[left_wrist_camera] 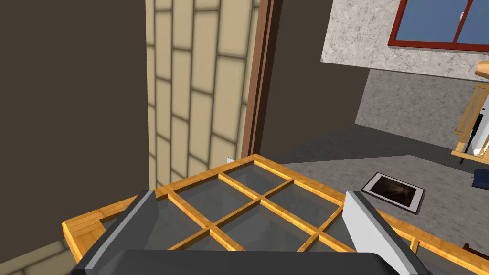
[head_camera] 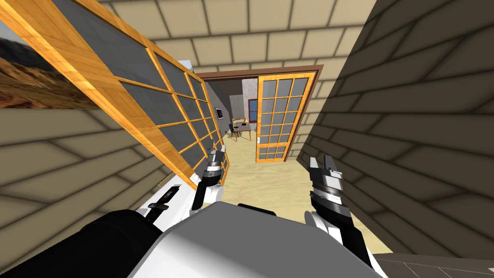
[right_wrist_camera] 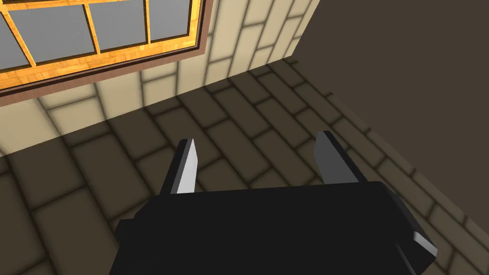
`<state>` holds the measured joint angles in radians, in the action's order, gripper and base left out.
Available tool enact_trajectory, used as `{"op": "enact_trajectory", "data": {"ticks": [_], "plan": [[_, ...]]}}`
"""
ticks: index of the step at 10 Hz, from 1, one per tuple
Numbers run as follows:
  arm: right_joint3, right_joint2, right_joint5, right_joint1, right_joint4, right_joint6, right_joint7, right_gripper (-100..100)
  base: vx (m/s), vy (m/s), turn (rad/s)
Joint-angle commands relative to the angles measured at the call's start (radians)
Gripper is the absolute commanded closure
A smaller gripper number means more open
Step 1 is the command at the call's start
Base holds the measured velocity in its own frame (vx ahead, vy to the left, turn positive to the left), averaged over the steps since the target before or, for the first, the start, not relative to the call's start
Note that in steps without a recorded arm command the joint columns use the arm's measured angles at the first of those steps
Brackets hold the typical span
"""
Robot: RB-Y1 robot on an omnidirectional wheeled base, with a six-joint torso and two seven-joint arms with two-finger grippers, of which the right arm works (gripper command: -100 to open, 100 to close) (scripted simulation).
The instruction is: Pull the door open
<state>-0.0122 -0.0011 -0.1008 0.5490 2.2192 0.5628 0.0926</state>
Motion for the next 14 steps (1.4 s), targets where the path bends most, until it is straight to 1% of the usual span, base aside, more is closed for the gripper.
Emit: {"op": "enact_trajectory", "data": {"ticks": [1, 2, 3, 4, 5, 6, 10, 14], "plan": [[0.011, -0.012, -0.030, -0.008, -0.033, 0.014, -0.031, -100, 0.153, 0.055, 0.200], [0.014, -0.016, -0.039, -0.010, -0.042, 0.018, -0.041, -100, 0.130, -0.004, 0.117], [0.020, -0.023, -0.056, -0.015, -0.061, 0.026, -0.059, -100, 0.110, -0.030, 0.097], [0.029, -0.031, -0.081, -0.021, -0.088, 0.038, -0.085, -100, 0.148, -0.025, 0.166], [0.034, -0.036, -0.093, -0.025, -0.102, 0.044, -0.098, -100, 0.131, -0.019, 0.145], [0.043, -0.045, -0.120, -0.032, -0.131, 0.057, -0.126, -100, 0.118, -0.016, 0.162], [0.066, -0.066, -0.184, -0.048, -0.200, 0.087, -0.192, -100, 0.105, -0.010, 0.118], [0.093, -0.088, -0.257, -0.067, -0.279, 0.121, -0.269, -100, 0.096, -0.016, 0.141]]}}
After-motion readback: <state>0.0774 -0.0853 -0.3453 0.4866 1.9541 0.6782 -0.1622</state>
